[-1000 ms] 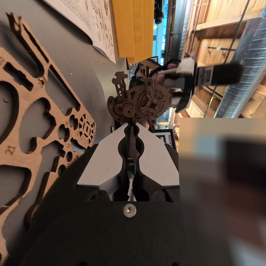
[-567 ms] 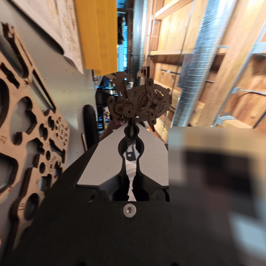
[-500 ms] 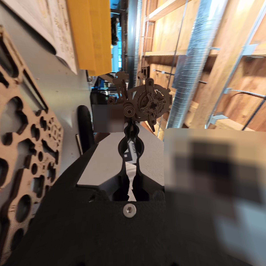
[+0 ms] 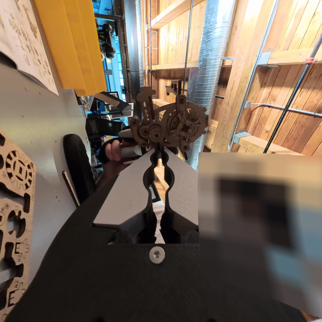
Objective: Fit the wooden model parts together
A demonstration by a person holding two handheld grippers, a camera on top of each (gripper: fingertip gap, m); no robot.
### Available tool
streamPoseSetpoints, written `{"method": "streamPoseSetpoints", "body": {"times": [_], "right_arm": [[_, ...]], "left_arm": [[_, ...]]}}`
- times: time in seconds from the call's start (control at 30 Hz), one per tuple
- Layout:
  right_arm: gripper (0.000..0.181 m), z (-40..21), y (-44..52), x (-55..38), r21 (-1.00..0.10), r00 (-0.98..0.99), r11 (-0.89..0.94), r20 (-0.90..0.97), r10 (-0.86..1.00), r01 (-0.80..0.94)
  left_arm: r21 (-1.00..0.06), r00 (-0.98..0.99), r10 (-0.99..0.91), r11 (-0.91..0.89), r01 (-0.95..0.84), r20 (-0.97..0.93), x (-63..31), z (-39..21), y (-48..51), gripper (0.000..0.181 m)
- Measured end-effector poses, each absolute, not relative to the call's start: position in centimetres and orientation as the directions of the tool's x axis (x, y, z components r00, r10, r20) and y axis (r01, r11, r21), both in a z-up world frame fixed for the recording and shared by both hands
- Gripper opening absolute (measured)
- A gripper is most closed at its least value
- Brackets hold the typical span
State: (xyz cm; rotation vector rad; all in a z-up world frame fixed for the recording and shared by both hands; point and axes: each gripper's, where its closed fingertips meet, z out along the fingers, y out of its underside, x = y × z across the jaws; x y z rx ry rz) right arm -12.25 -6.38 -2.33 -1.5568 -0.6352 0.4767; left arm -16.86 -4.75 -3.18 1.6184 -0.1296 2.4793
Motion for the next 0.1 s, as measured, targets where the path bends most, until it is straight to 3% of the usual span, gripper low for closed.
{"method": "streamPoseSetpoints", "body": {"times": [0.1], "right_arm": [[0.045, -2.43, -6.98, -13.27, -0.976, 0.682, -0.208, -0.193, 0.706, -0.062]], "left_arm": [[-0.028, -0.399, 0.042, -0.985, -0.167, 0.916, -17.11, -2.58, -4.52, 0.001]]}}
